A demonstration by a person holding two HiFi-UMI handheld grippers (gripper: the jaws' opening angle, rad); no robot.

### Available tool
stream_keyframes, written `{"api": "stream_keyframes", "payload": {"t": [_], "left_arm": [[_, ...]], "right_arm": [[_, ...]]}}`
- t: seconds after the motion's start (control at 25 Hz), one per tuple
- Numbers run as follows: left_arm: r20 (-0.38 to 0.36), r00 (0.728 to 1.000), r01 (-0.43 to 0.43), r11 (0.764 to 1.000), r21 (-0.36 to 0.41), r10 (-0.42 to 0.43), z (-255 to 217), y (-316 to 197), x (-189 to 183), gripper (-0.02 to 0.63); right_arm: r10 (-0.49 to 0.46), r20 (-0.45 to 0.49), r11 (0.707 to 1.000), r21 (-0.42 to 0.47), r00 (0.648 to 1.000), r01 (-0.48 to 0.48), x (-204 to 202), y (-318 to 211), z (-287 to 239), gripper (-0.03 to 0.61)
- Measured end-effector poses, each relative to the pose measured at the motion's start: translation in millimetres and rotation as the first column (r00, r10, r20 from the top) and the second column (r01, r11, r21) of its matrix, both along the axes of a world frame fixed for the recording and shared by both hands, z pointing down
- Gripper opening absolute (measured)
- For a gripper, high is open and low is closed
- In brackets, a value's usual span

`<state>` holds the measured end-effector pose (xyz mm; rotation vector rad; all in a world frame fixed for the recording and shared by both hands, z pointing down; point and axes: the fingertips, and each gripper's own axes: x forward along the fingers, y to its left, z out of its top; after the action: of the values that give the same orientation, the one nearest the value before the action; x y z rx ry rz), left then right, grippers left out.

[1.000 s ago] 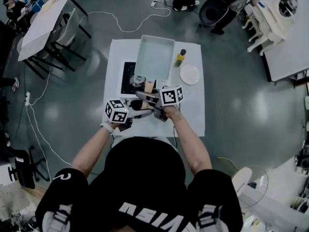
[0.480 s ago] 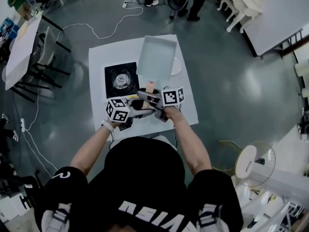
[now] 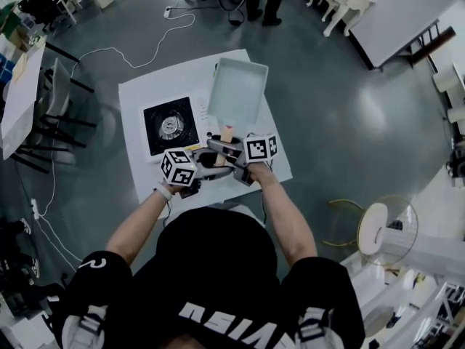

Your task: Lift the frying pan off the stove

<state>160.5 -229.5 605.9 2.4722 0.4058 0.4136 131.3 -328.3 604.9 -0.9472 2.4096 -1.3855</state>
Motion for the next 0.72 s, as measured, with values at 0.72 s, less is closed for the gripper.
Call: {"api": "stream_keyframes", "payload": {"t": [0.72], "left_arm": [[0.003,0.999,-0.033,0.999,-0.004,0.033,1,9,11,0.218]], "right_arm": [[0.036,0.015,0.999,0.0,0.999,-0.036,14,8,1,0.152]]}}
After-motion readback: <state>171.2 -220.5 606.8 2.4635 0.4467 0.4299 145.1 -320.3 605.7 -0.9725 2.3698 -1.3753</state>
